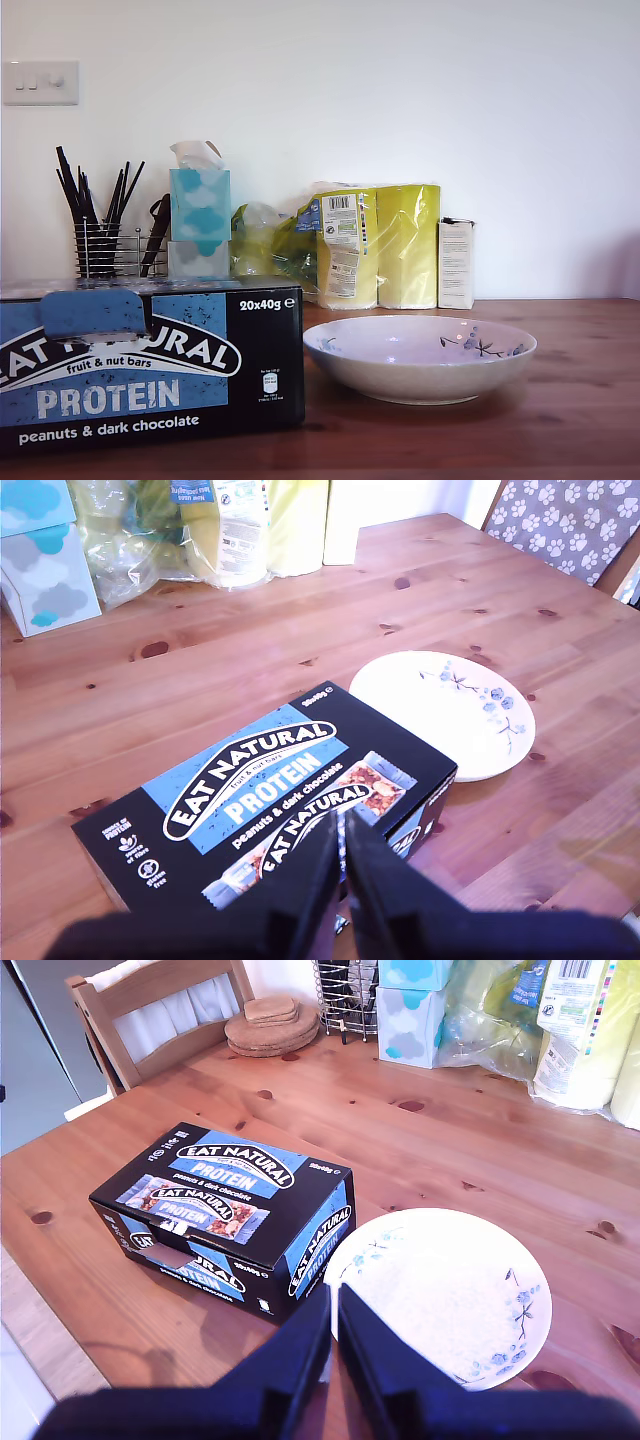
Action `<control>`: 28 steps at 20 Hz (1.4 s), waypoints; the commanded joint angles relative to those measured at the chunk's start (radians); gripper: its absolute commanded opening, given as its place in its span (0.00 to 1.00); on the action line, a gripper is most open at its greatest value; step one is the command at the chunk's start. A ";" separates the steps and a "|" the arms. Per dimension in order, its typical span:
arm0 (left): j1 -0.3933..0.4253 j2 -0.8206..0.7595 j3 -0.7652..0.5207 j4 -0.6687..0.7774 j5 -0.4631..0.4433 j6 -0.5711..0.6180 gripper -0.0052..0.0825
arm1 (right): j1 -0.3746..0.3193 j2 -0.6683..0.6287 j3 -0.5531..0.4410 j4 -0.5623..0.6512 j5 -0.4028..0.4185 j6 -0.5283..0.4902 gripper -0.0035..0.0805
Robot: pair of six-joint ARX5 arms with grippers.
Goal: Open the carton box of snackbars
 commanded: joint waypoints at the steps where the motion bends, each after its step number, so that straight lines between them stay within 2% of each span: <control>1: 0.001 -0.002 -0.015 -0.008 0.005 0.013 0.04 | 0.003 0.005 0.003 0.006 0.000 -0.001 0.03; 9: 0.001 -0.002 -0.015 -0.005 0.005 0.023 0.04 | 0.003 0.005 0.003 0.006 0.000 -0.001 0.03; 11: 0.001 0.005 -0.015 -0.006 0.005 0.088 0.04 | 0.003 0.005 0.003 0.006 -0.004 0.000 0.03; 13: 0.001 0.037 -0.005 -0.015 0.005 0.127 0.04 | 0.008 0.010 0.003 0.005 -0.041 0.000 0.03; 15: 0.001 0.099 0.024 -0.024 0.039 0.192 0.04 | 0.032 0.037 0.003 -0.006 -0.099 0.000 0.03; 17: -0.010 0.182 0.077 -0.069 0.089 0.298 0.04 | 0.060 0.074 0.003 -0.038 -0.114 -0.005 0.03; 19: -0.035 0.274 0.133 -0.127 0.095 0.409 0.04 | 0.094 0.106 0.003 -0.075 -0.114 -0.045 0.03; 21: -0.082 0.377 0.172 -0.152 0.085 0.463 0.04 | 0.126 0.133 0.003 -0.105 -0.113 -0.085 0.03; 24: -0.163 0.508 0.185 -0.132 -0.003 0.557 0.04 | 0.147 0.159 0.003 -0.113 -0.103 -0.096 0.03; 25: -0.179 0.551 0.185 -0.125 -0.007 0.573 0.04 | 0.147 0.161 0.003 -0.113 -0.097 -0.108 0.03; 27: -0.193 0.629 0.185 -0.104 -0.007 0.574 0.10 | 0.147 0.161 0.003 -0.109 -0.094 -0.130 0.03; 28: -0.194 0.663 0.186 -0.092 -0.007 0.566 0.20 | 0.147 0.161 0.003 -0.109 -0.094 -0.133 0.03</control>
